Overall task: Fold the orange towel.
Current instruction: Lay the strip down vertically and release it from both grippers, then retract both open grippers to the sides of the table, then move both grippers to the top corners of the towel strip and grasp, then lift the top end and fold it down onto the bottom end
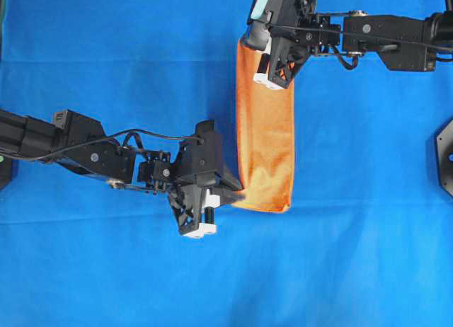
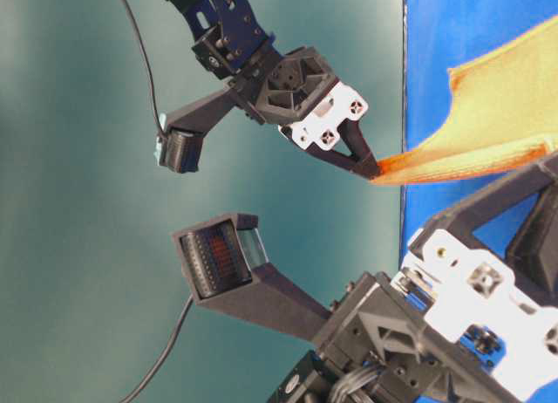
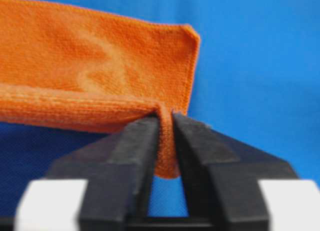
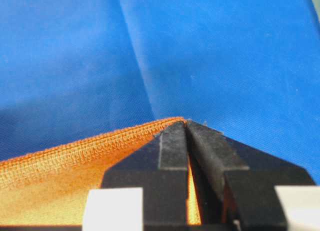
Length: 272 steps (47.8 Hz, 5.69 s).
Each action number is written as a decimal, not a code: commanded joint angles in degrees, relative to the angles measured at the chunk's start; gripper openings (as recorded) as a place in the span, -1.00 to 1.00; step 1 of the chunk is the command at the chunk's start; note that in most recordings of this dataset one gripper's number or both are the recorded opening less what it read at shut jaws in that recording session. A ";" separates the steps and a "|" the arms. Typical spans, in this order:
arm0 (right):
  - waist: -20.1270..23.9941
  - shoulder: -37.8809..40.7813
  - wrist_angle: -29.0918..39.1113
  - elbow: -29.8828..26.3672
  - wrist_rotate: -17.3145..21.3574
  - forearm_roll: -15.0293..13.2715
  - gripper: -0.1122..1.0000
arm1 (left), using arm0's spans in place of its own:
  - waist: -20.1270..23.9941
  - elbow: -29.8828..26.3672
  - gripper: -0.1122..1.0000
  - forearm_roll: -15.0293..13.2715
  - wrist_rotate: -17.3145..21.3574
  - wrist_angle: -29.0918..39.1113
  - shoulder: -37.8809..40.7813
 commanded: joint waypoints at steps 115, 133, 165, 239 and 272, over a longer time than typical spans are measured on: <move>6.77 -38.14 -10.02 29.71 9.49 2.11 0.27 | 14.24 21.36 0.80 0.62 11.16 -7.12 -32.17; -3.60 -21.36 -5.98 20.48 8.61 -1.85 0.27 | 24.61 8.88 0.80 0.62 16.44 -5.54 -17.40; -11.07 1.93 -11.78 13.54 8.61 -4.31 0.27 | 33.57 -3.69 0.76 0.62 16.44 -7.38 7.73; -5.98 -10.55 -4.48 16.61 10.72 -2.81 -0.73 | 28.83 -0.53 -0.75 0.62 24.17 -4.48 -1.67; 23.73 -19.34 8.26 21.62 24.87 -1.76 -0.73 | 8.09 8.79 -0.75 0.53 18.46 -3.34 -9.23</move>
